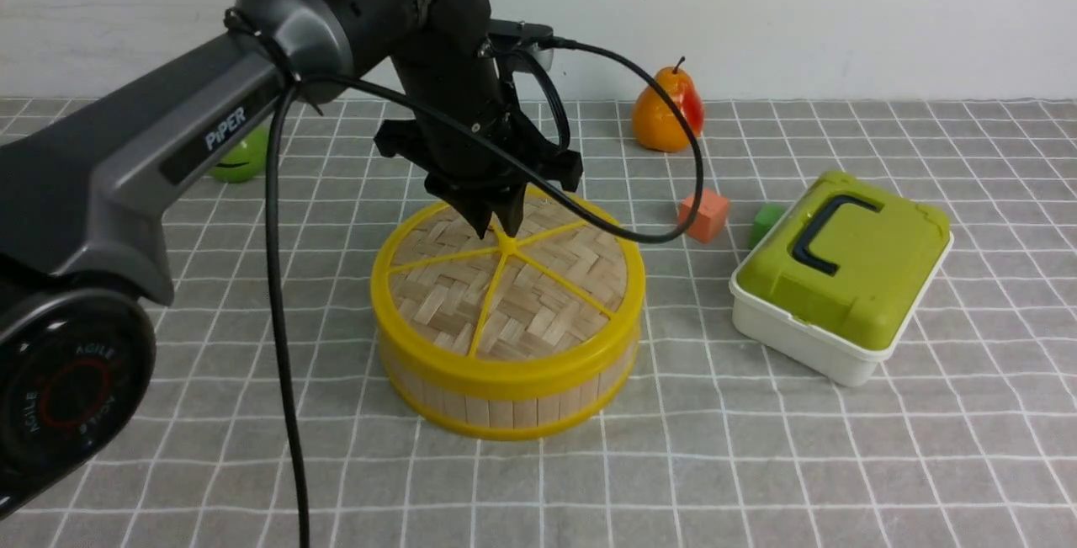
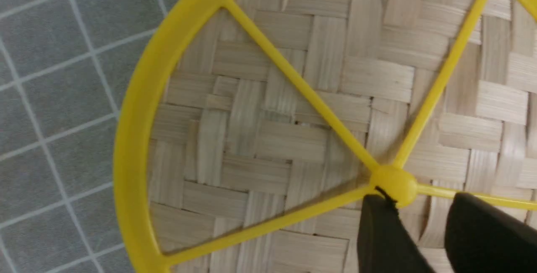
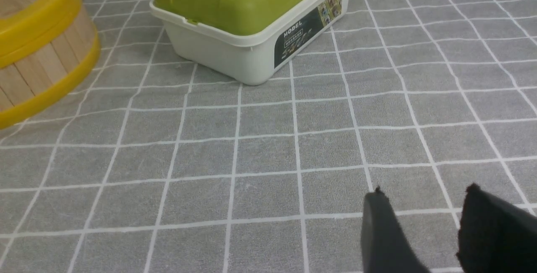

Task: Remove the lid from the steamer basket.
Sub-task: Use the left arm to lift the lid of the steamer

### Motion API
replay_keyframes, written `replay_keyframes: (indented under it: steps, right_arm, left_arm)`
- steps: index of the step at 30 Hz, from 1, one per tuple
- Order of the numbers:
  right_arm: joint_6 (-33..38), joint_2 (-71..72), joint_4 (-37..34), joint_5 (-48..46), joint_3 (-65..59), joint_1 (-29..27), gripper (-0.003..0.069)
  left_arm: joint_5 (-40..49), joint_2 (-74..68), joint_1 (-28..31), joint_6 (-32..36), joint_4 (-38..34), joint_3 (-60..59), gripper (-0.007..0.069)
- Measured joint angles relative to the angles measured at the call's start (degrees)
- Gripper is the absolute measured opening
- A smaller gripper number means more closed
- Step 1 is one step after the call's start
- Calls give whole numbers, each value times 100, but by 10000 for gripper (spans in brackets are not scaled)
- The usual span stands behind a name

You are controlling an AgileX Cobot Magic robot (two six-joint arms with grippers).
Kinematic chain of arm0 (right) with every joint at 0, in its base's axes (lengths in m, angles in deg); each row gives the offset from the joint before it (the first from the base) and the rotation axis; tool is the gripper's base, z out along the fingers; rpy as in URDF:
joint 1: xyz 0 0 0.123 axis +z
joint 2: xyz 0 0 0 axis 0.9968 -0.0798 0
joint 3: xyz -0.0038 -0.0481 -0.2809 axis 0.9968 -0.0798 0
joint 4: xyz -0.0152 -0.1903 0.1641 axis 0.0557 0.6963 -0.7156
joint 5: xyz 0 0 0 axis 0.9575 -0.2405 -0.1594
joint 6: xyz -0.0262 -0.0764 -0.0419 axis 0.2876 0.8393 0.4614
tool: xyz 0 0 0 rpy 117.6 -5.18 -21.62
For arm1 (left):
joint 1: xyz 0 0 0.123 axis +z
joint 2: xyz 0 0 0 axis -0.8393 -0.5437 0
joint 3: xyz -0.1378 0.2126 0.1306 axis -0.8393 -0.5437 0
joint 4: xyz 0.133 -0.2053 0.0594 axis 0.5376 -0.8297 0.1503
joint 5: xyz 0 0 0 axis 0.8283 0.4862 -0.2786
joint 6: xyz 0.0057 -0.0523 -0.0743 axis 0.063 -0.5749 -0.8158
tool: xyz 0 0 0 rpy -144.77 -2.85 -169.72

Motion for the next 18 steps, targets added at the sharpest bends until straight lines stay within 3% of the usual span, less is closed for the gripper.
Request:
replay_keyframes:
  steps: [3,8,15,18]
  right_arm:
    - [0,0,0,0,0,0,241]
    - [0,0,0,0,0,0,241]
    - [0,0,0,0,0,0,241]
    - [0,0,0,0,0,0,241]
  left_arm:
    - [0,0,-36,0,-21,0,353]
    - [-28,-55,-222,-1,490,0,386]
    - [-84,-362,-357,-43,765,0,377]
    - [-93,-394,-357,-305,944,44,302]
